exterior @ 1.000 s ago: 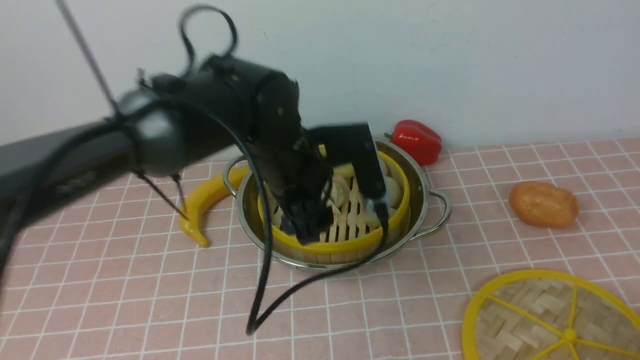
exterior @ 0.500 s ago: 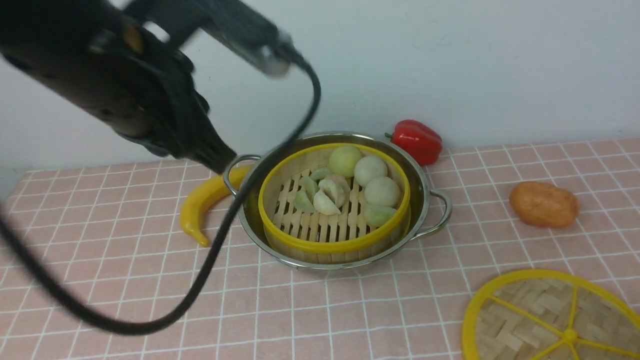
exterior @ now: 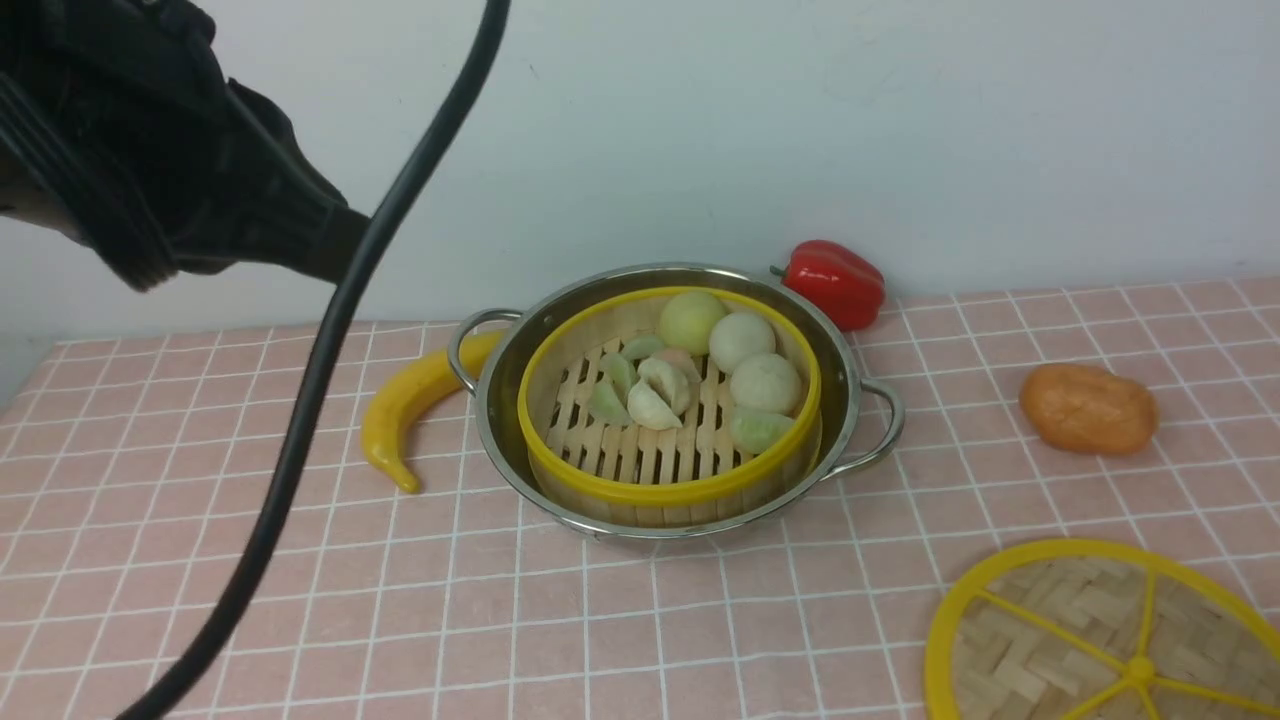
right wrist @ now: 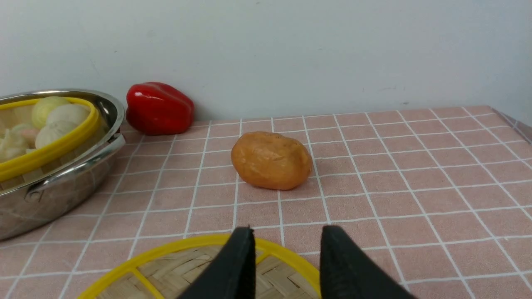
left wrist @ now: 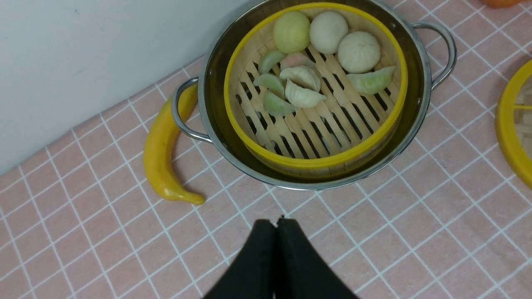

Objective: Place the steamer in the pot on the pink tablecloth, and put the lid on the steamer.
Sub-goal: 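Move the gripper down to the bamboo steamer lid and grasp its center knob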

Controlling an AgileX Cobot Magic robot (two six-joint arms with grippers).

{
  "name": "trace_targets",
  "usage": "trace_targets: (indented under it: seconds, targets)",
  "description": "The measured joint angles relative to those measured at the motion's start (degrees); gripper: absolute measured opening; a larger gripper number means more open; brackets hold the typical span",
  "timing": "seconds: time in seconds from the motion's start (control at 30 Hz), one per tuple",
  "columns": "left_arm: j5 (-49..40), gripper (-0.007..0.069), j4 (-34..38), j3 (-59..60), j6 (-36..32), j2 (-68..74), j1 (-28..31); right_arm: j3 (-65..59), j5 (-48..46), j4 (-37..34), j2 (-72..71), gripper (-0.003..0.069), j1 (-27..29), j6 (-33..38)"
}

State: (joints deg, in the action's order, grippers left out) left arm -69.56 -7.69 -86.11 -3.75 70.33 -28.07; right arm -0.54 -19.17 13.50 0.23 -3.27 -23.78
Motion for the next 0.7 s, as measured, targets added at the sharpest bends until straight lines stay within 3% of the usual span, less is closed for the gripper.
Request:
trace_targets:
  seconds: [0.47, 0.53, 0.7]
  targets:
    - [5.23, 0.0061, -3.30, 6.52, 0.07, -0.63, 2.55, 0.00, 0.00, 0.00, 0.00, 0.0242, 0.00, 0.00]
    - [5.43, 0.0068, -2.84, 6.52, 0.07, -1.06, 4.45, 0.00, 0.00, 0.00, 0.00, 0.0242, 0.00, 0.00]
    - [13.07, 0.0075, 3.02, 11.07, -1.67, -7.96, 16.40, 0.00, 0.00, 0.00, 0.00, 0.0242, 0.00, 0.00]
